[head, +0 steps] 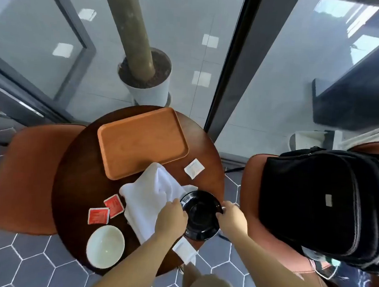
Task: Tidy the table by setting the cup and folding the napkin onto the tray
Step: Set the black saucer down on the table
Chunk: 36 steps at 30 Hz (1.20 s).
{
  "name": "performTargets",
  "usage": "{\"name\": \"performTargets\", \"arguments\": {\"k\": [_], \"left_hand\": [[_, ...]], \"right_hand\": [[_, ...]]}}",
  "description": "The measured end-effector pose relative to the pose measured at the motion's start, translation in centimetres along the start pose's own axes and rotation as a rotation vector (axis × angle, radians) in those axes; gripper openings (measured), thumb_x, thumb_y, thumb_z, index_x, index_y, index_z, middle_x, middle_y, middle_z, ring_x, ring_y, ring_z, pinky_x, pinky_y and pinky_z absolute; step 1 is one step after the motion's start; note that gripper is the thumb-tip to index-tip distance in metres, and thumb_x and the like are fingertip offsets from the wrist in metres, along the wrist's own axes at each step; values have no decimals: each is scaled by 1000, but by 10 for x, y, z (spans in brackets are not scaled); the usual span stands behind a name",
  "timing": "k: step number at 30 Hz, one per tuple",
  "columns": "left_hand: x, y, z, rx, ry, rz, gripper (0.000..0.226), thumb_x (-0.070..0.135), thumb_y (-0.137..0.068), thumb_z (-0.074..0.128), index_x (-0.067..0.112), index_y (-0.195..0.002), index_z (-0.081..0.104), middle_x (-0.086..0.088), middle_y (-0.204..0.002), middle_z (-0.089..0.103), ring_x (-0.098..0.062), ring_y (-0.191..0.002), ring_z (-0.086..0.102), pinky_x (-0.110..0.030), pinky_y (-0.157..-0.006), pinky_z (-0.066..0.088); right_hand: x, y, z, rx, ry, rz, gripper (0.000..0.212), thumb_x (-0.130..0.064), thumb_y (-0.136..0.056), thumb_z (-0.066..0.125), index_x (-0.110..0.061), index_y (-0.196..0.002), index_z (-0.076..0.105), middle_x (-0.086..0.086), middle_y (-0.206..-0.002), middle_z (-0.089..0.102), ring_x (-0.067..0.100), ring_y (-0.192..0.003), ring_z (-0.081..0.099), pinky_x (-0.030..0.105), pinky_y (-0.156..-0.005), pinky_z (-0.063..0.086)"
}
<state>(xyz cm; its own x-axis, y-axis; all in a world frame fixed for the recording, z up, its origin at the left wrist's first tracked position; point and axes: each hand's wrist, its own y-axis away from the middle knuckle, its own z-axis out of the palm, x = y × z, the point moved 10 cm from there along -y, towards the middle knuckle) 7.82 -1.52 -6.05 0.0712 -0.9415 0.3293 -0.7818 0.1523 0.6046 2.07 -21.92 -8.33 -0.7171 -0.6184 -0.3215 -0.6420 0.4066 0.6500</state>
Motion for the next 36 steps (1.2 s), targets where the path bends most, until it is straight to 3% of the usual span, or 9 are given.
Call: {"name": "performTargets", "arguments": {"k": [6,11,15,21,24,28,31,33,36], "left_hand": [[-7,-10,7,-35,113,-100,27,24,-100,49,13,-123,57,-6,-116,67,-20,-101,66,-24,-84,56],[-9,-14,7,-10,152,-113,23,20,-100,50,11,-118,61,-6,-111,67,-15,-87,60,-17,-74,50],[-8,-10,-3,35,207,-97,25,19,-99,53,13,-122,61,-5,-117,66,-20,-102,65,-15,-75,46],[-10,-4,-39,141,301,-36,9,14,-96,58,21,-95,64,4,-92,65,-13,-81,61,-7,-57,37],[-19,4,-61,201,385,-37,12,7,-93,60,15,-89,67,5,-81,65,-15,-74,60,-14,-58,44],[-44,12,-88,252,490,-71,19,0,-89,52,2,-75,64,-21,-74,62,-30,-66,49,-31,-59,39],[-63,22,-113,319,546,-53,19,-2,-86,49,1,-73,62,-19,-70,60,-33,-67,52,-37,-56,38],[-82,28,-128,371,575,-69,16,-3,-84,51,2,-72,61,-16,-72,62,-32,-71,53,-43,-60,41],[-114,36,-145,436,596,-110,22,-7,-77,50,12,-69,58,-11,-69,60,-26,-70,50,-38,-66,42]], "right_hand": [[9,-2,1,-6,-60,85,28,-14,-89,59,-21,-116,62,2,-109,71,27,-100,65,28,-72,44],[8,-6,-3,-18,-97,86,29,-11,-90,59,-20,-117,61,1,-108,70,23,-92,63,26,-71,43],[1,-6,-18,25,-151,57,25,-11,-91,55,-20,-113,65,0,-99,71,22,-86,62,27,-69,44],[-25,-4,-40,65,-193,-12,30,-6,-90,57,-19,-115,67,-1,-106,69,23,-96,64,29,-80,49],[-49,0,-47,92,-205,-57,28,-5,-88,58,-21,-109,68,-6,-96,67,21,-93,64,27,-74,45],[-89,9,-50,92,-203,-124,29,-6,-87,58,-25,-107,69,-10,-93,67,18,-90,65,27,-71,46],[-125,16,-47,101,-189,-191,28,-7,-83,58,-31,-93,68,-18,-80,62,18,-88,64,27,-66,42],[-148,21,-40,94,-169,-228,27,-8,-82,59,-27,-96,70,-15,-82,67,20,-90,66,27,-68,44],[-184,30,-25,71,-156,-290,30,-10,-81,60,-24,-103,73,-14,-86,69,20,-95,67,28,-73,45]]}}
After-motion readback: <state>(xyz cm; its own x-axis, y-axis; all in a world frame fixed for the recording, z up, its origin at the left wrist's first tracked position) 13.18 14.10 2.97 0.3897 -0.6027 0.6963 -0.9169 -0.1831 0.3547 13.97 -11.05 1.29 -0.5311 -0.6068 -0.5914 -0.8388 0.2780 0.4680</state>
